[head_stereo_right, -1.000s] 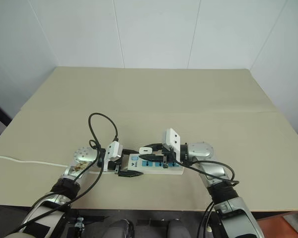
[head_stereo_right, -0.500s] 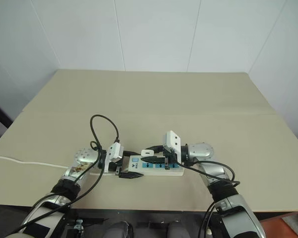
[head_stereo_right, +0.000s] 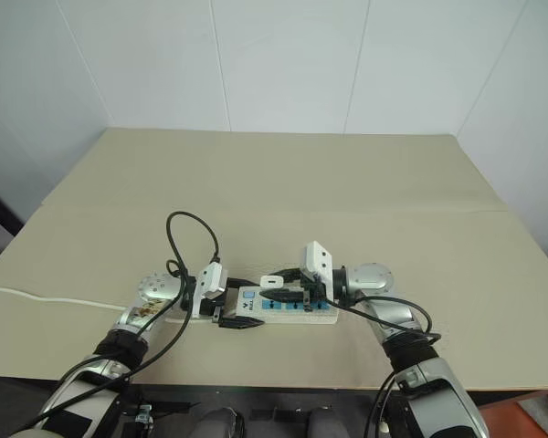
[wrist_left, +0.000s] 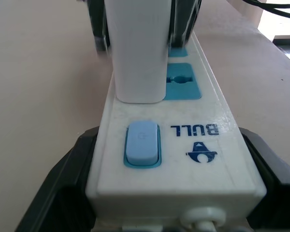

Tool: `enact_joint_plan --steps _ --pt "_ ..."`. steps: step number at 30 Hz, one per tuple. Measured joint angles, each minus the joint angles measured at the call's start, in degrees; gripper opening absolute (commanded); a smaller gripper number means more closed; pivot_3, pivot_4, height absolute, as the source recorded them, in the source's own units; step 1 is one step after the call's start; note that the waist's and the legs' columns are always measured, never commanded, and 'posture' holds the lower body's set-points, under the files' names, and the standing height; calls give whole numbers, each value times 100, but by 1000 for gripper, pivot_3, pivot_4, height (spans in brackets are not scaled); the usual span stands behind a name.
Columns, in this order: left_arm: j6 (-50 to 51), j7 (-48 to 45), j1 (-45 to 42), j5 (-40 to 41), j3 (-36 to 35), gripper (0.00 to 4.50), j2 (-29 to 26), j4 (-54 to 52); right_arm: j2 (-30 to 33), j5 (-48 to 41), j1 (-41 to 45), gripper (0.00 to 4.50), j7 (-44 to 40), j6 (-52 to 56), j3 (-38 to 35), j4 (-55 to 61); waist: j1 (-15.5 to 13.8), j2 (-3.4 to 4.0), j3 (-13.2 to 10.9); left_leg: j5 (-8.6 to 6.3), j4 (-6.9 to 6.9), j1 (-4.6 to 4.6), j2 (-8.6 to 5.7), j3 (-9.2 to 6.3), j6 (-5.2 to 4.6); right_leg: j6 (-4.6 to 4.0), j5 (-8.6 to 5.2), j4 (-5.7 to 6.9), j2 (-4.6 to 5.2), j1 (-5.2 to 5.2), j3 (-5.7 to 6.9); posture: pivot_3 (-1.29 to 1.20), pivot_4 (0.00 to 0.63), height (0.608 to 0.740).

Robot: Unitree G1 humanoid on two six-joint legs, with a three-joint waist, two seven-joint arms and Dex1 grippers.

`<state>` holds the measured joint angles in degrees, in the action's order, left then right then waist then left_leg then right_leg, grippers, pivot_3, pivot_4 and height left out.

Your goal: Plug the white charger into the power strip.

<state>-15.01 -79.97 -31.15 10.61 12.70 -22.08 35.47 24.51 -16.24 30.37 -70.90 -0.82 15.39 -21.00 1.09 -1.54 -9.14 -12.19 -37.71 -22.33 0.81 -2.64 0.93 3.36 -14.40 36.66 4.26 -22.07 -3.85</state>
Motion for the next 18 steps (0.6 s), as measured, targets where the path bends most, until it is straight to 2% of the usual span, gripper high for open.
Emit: enact_joint_plan --steps 3,5,8,10,12,18 --pt "2 -7 27 16 -16 3323 -47 -5 111 48 2 3952 -51 119 -14 43 17 -13 8 0 3 5 8 -2 0 -5 -3 4 -9 -1 0 0 150 740" --pt "2 -11 35 22 -17 3323 -53 -16 111 108 0 4482 -47 193 -14 117 19 -13 8 0 6 5 9 -3 0 -7 -5 4 -11 -2 0 0 150 740" --pt "6 -17 48 26 -23 3323 -59 -42 111 155 10 4482 -54 244 -18 182 19 -15 9 0 11 4 10 -3 0 -9 -6 3 -12 -4 0 0 150 740" --pt "28 -17 56 27 -28 4038 -71 -69 103 170 26 4500 -49 246 -24 203 19 -15 9 0 14 4 11 -3 0 -9 -6 3 -14 -6 0 0 150 740" --pt "83 -64 64 -21 -6 4494 -143 -117 77 187 28 4500 -34 246 -28 219 35 -15 9 0 19 5 12 -4 0 -10 -7 2 -16 -7 0 0 150 740" --pt "680 -145 302 116 -80 4494 -425 -795 28 201 -8 4500 7 239 -49 279 103 -17 7 0 35 4 13 -7 0 -15 -9 0 -17 -12 0 0 150 740"
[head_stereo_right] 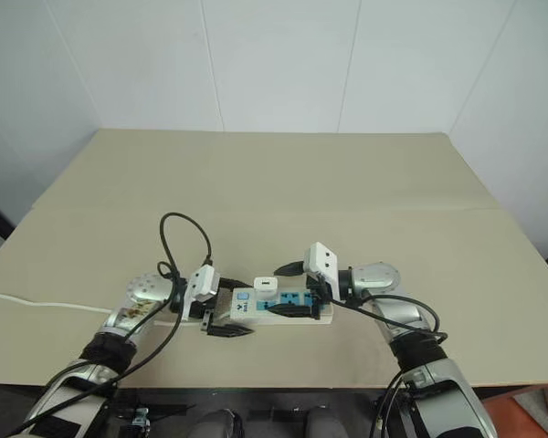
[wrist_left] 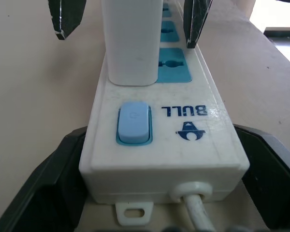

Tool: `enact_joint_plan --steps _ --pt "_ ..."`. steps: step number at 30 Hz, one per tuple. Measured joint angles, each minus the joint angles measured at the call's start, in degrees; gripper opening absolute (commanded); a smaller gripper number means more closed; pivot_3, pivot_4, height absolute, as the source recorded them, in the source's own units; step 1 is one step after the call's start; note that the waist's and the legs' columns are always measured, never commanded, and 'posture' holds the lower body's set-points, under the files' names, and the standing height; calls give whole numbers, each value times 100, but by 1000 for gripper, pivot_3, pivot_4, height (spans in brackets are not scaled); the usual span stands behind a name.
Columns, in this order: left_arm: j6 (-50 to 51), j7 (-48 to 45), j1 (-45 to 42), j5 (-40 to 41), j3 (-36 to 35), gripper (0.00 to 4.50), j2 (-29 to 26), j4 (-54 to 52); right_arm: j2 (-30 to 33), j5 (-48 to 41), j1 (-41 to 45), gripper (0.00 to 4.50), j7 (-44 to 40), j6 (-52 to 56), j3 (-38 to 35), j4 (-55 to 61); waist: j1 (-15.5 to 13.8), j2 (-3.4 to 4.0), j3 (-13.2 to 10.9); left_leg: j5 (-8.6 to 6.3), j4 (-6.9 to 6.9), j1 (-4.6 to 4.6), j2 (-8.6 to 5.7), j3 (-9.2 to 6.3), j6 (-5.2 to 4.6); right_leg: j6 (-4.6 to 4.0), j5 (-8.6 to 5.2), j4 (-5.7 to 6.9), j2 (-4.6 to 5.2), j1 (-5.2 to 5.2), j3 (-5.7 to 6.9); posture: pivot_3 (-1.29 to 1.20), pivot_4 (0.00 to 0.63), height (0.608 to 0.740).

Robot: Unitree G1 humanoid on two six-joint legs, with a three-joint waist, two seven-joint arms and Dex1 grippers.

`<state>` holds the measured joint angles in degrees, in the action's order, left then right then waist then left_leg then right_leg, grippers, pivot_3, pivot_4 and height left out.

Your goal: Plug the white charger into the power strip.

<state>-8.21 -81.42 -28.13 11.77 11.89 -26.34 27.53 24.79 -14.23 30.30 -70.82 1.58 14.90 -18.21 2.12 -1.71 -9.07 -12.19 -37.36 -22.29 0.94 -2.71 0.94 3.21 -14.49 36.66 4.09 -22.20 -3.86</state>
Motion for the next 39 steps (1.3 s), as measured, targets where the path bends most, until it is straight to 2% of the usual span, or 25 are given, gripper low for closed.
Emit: enact_joint_plan --steps 4,9,13,17,25,32,39 --pt "354 -43 126 302 -209 4494 -284 -717 -35 11 -42 4500 102 -3 -30 147 22 -1 -2 0 7 1 0 -3 0 -2 -1 0 0 -4 0 0 150 740" --pt "772 -59 389 800 -625 4494 -800 -1693 271 -128 -266 4500 200 434 -260 813 19 20 -63 0 12 -23 -4 -2 0 -6 -2 2 7 -34 0 0 150 740" --pt "1002 -75 561 1112 -1098 4494 -1308 -2074 798 -557 -300 4500 274 868 -890 1533 17 27 -81 3 10 -91 -7 -3 2 -41 21 13 10 -107 -1 0 150 740" --pt "1185 -125 757 1363 -1541 4494 -1814 -2377 1463 -993 -410 4500 218 1218 -1556 2082 17 25 -98 2 30 -95 -10 -2 2 -40 19 -4 16 -107 3 0 150 740" --pt "1460 -177 1527 1751 -2380 4494 -2626 -2886 2577 -1401 -1119 4500 -174 1469 -2385 2448 23 24 -143 2 39 -92 -8 6 2 -33 13 -10 20 -108 5 0 150 740" --pt "1747 95 2244 1887 -2881 4494 -2751 -3372 2999 -1520 -1597 4500 -319 1537 -2737 2670 27 22 -152 3 38 -90 -6 12 2 -25 8 -3 20 -107 3 0 150 740" --pt "1989 284 2458 1981 -3001 4494 -2783 -3760 3107 -1503 -1819 4500 -272 1536 -2803 2738 22 21 -154 3 36 -88 -6 16 3 -25 8 -2 20 -106 2 0 150 740"
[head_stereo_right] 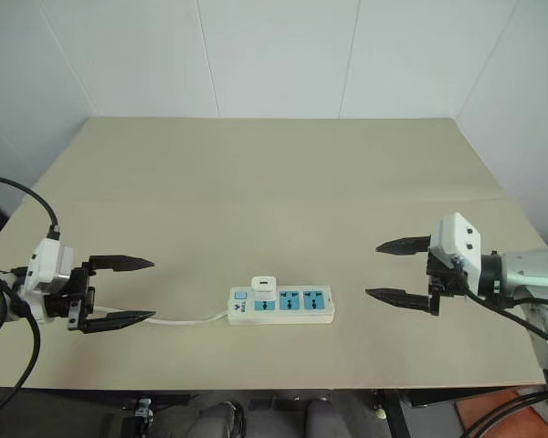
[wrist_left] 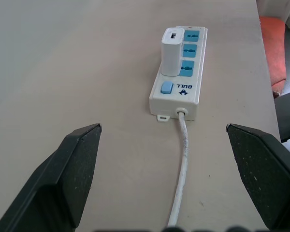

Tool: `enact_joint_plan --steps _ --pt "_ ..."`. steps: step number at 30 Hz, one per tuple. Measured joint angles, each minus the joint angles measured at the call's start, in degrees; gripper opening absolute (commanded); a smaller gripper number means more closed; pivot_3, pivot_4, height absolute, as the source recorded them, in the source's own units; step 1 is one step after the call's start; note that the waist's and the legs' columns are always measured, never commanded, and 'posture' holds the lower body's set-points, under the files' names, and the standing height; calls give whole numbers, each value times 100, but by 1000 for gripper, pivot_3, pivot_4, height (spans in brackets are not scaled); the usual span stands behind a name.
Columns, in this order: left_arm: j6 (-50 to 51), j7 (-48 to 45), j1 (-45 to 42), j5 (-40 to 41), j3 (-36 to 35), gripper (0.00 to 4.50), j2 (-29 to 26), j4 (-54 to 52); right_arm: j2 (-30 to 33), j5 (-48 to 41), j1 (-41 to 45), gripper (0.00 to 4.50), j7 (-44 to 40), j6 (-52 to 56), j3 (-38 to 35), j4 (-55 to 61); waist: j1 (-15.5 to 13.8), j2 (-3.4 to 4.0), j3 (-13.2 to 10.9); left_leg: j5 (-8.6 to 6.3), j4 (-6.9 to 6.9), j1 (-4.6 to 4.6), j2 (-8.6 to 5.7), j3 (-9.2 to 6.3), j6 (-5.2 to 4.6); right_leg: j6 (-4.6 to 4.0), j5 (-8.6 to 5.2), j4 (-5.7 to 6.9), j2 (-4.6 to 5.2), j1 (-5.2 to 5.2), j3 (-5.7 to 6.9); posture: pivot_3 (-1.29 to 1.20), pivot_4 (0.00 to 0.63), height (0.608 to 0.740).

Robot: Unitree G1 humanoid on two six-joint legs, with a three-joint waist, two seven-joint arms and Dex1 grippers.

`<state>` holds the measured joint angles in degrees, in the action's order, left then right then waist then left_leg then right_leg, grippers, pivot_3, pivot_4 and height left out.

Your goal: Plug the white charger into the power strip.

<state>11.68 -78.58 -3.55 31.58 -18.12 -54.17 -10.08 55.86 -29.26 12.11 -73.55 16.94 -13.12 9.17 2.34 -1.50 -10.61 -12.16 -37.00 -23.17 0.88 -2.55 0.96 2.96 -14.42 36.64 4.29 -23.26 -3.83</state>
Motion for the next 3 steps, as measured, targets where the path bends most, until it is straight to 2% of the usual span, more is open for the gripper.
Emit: enact_joint_plan --steps 3 --pt "83 49 0 1 0 4494 -10 -51 25 39 0 4500 12 -3 0 1 1 0 0 0 0 0 0 2 0 -1 1 0 0 0 -1 0 150 740"
